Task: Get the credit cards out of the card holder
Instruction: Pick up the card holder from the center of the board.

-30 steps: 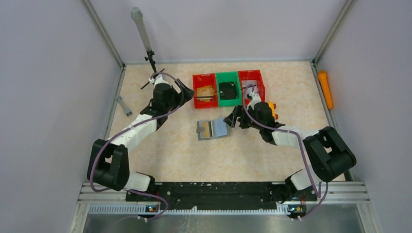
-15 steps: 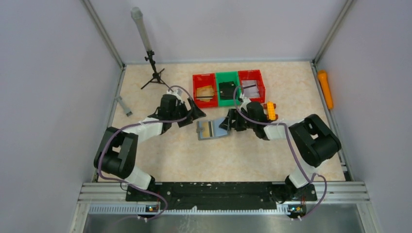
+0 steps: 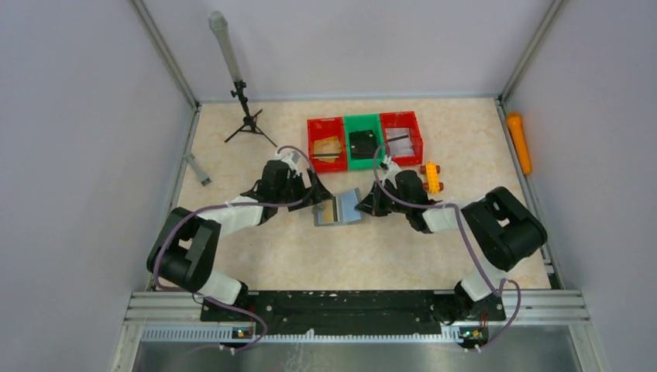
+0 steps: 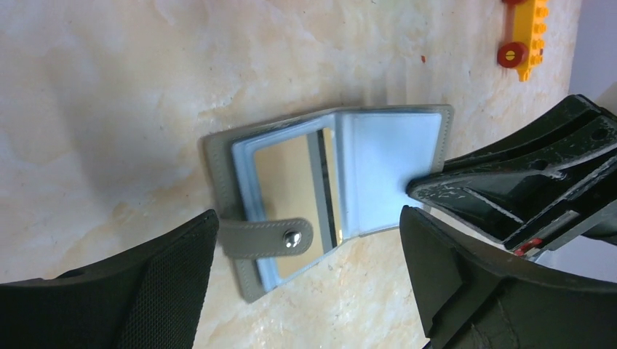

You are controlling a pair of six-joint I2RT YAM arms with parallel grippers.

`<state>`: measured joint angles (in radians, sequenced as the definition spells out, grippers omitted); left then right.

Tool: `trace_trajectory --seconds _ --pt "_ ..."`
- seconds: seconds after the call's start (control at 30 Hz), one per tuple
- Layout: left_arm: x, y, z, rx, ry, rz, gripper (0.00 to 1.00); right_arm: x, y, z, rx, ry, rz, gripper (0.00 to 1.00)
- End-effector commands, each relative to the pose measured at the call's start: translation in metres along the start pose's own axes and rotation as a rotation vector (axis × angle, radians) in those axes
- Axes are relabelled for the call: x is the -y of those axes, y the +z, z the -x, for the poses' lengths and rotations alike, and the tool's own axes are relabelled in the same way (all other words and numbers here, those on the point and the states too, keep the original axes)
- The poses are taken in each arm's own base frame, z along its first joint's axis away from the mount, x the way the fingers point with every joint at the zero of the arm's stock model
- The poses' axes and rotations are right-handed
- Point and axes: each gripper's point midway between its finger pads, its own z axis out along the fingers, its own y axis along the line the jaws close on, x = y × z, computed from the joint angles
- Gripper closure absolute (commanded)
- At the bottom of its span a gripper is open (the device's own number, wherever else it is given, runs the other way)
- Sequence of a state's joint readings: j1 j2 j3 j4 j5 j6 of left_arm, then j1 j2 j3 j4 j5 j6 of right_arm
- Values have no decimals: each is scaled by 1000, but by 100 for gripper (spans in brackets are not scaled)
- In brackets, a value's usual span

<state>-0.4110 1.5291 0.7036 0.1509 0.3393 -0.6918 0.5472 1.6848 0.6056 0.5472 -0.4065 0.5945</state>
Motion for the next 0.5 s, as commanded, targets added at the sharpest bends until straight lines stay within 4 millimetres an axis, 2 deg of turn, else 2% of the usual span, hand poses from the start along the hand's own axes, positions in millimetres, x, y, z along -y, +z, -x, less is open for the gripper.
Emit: trace_trajectory --seconds 0.0,0.23,0.33,0.47 --pt "27 -25 22 145 92 -118 3 -39 -25 39 185 -117 110 100" --pt "58 -46 24 211 133 -283 1 -70 -57 52 321 -186 242 100" --pt "67 -49 22 202 145 -338 1 -82 -71 56 367 -207 283 100" --pt "70 -46 21 190 159 -360 1 -91 -87 60 416 -229 309 100"
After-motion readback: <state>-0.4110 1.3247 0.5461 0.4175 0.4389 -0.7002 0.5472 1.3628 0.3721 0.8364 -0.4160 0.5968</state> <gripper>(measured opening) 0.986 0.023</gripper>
